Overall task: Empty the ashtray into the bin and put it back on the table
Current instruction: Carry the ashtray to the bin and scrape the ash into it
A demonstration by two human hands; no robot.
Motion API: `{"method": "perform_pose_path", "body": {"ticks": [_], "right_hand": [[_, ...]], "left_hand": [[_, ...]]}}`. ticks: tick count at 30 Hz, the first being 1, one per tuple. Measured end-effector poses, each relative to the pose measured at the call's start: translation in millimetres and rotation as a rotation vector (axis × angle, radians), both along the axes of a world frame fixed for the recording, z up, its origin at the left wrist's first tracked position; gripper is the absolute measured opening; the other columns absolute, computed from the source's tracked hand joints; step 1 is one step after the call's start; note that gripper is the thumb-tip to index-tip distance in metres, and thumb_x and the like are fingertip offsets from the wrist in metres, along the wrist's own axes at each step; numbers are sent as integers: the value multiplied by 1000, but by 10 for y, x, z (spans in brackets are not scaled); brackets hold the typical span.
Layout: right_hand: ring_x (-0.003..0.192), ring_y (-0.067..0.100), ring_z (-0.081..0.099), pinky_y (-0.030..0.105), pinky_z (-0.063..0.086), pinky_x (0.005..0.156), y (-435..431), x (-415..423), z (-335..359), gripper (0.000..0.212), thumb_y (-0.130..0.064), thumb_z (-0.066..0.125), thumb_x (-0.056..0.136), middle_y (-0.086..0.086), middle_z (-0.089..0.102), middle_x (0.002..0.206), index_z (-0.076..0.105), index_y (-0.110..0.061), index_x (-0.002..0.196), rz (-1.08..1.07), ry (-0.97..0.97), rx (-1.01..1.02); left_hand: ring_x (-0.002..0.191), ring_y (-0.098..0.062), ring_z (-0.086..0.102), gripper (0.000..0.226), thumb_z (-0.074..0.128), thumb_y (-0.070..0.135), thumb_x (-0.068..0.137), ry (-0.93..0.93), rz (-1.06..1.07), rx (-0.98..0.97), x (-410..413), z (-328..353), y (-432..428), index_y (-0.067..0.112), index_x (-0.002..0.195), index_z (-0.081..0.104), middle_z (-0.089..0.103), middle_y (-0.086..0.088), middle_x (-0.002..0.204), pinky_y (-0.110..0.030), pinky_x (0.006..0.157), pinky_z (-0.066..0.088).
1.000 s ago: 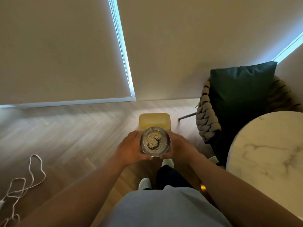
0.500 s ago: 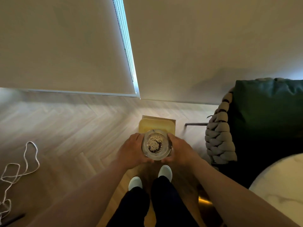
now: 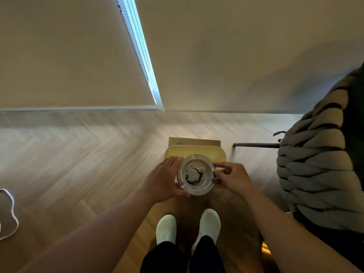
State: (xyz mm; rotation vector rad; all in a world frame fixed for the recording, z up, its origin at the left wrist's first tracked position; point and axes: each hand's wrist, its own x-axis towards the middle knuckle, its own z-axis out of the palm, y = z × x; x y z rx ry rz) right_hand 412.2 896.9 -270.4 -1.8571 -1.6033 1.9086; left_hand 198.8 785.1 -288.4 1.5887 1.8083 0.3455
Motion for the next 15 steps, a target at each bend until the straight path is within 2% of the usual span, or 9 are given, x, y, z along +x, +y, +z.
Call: {"method": "perform_pose_path", "body": {"ticks": [3, 7, 11, 15], "right_hand": [[65, 21, 74, 28, 58, 52, 112, 19, -248, 23, -1, 66, 88, 15, 73, 86, 69, -8, 110, -92, 43, -75], [73, 27, 74, 38, 63, 64, 237, 65, -545, 19, 1, 66, 87, 18, 72, 91, 66, -3, 107, -133, 46, -113], [78, 30, 74, 39, 63, 66, 329, 80, -733, 16, 2, 67, 87, 21, 72, 94, 67, -3, 102, -128, 40, -123], [78, 31, 74, 43, 63, 70, 374, 79, -900, 15, 1, 68, 86, 20, 72, 93, 66, -3, 101, -153, 51, -76]], "left_hand": [[125, -16, 45, 109, 82, 68, 52, 29, -66, 1, -75, -326, 174, 21, 140, 38, 47, 3, 138, -40, 101, 45], [131, -17, 39, 114, 80, 72, 51, 38, -144, 10, -128, -635, 401, 19, 143, 37, 43, 2, 143, -40, 108, 40], [137, -20, 34, 119, 75, 78, 51, 69, -176, 27, -158, -804, 522, 21, 146, 31, 36, 1, 149, -43, 112, 35], [146, -25, 19, 130, 75, 78, 50, 148, -203, 23, -202, -985, 546, 18, 151, 19, 23, -5, 158, -40, 120, 18]]}}
